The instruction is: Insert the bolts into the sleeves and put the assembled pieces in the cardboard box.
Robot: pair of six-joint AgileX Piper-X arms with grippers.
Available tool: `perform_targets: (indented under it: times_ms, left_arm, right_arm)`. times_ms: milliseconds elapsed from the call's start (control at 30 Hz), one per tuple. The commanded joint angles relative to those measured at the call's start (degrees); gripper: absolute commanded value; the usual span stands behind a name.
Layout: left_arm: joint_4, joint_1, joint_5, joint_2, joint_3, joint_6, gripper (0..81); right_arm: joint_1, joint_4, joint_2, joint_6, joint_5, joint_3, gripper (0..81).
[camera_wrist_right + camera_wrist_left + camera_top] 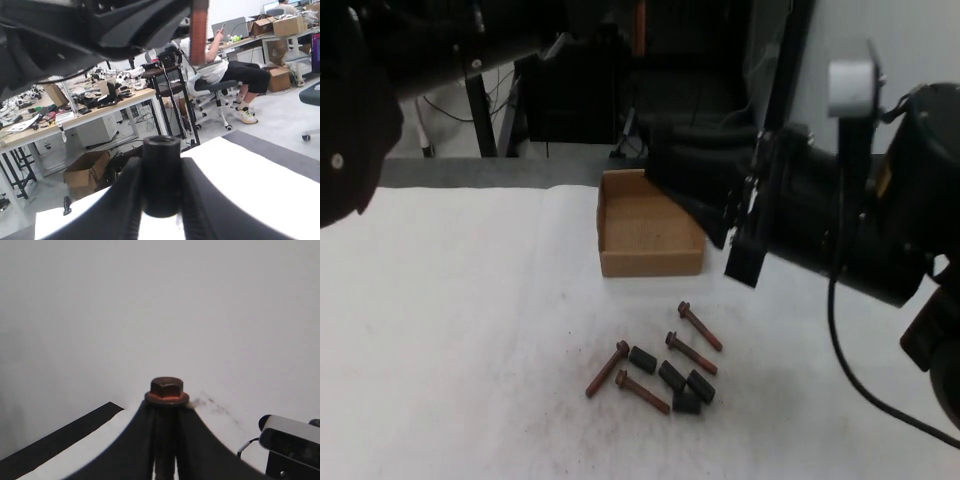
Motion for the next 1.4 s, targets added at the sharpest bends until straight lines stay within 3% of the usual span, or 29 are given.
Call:
perform_targets:
  times_ms: [0, 600, 867, 1067, 1367]
  left_arm:
    - [-1.19, -0.48, -0.1, -0.3, 0.04, 0.43, 0.0]
    - [-15.69, -1.18, 0.01, -0.3, 6.86, -6.59, 0.0]
    - [-15.69, -1.18, 0.01, -1.95, 6.86, -6.39, 0.0]
    - [-15.19, -1.18, 2.85, -1.93, 6.86, -6.33, 0.0]
    - [-14.87, -1.18, 2.59, -1.93, 6.98, -4.64, 0.0]
  right_arm:
    - [0.11, -0.34, -0.14, 0.13, 0.29, -0.38, 0.8]
    - [-0.05, 0.82, -0.14, 1.26, 0.02, -1.75, 0.8]
    - [-0.05, 3.08, -0.14, -14.35, 2.3, -1.75, 0.8]
    - [-0.05, 1.61, -0.14, -17.49, 9.31, -1.75, 0.8]
    - [-0.05, -2.64, -0.14, -14.97, 8.9, -1.75, 0.8]
